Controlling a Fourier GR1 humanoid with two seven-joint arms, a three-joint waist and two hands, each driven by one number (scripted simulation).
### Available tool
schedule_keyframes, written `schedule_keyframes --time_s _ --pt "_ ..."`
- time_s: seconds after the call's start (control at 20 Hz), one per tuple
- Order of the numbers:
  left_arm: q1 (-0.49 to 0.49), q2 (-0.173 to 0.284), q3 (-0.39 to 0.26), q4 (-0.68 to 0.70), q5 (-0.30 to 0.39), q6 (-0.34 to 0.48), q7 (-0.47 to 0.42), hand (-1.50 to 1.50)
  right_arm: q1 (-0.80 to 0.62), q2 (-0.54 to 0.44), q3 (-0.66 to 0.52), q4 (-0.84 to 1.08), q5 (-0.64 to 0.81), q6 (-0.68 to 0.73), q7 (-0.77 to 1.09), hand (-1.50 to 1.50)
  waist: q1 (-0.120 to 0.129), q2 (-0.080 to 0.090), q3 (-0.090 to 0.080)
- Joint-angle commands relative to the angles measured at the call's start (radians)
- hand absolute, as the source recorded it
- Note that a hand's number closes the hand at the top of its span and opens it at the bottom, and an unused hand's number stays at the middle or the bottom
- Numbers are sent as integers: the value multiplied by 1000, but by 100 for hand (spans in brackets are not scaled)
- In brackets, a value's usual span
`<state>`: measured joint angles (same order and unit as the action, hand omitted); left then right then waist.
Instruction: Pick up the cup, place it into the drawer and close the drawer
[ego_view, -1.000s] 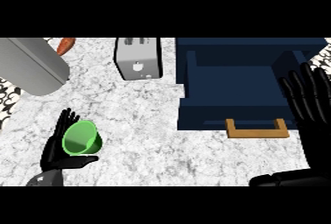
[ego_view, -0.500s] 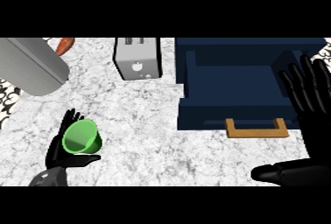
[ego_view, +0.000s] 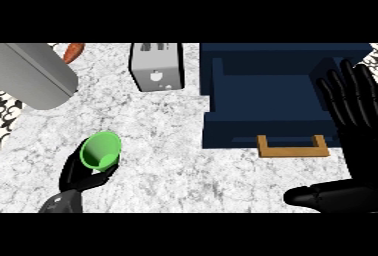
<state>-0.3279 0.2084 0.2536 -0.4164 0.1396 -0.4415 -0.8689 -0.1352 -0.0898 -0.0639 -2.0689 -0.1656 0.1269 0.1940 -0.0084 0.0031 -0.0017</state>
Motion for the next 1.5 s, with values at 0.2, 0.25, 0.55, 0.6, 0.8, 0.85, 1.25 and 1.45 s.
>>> schedule_keyframes --time_s 0.2,0.25,0.55,0.6,0.8,0.85,1.25,1.45 --pt "-44 -26 -6 -51 8 -11 -121 150 41 11 16 14 34 7 -57 -150 0 -1 1" --pt "-24 23 2 -32 0 -39 -175 150 72 20 42 -28 31 7 -27 -150 -4 0 0" --pt "11 -67 19 -110 28 128 -208 150 70 14 13 -27 14 10 -45 -150 7 -3 1" --pt "-6 -66 30 -82 34 130 -218 150 1 -7 -3 3 12 1 -5 -150 6 -1 1" --pt "6 -110 7 -201 39 194 -179 150 -44 -20 -31 28 -3 -3 2 -150 14 -4 2" --pt "-31 -86 34 -154 65 141 -194 150 26 15 0 -35 6 -15 -8 -150 5 -2 1" --pt "14 -117 -96 -584 81 171 118 150 32 -18 -45 18 -26 21 -26 -150 18 -8 3" --pt "91 -163 -160 -817 99 203 250 150 7 -26 -51 24 -24 14 -2 -150 18 -7 3"
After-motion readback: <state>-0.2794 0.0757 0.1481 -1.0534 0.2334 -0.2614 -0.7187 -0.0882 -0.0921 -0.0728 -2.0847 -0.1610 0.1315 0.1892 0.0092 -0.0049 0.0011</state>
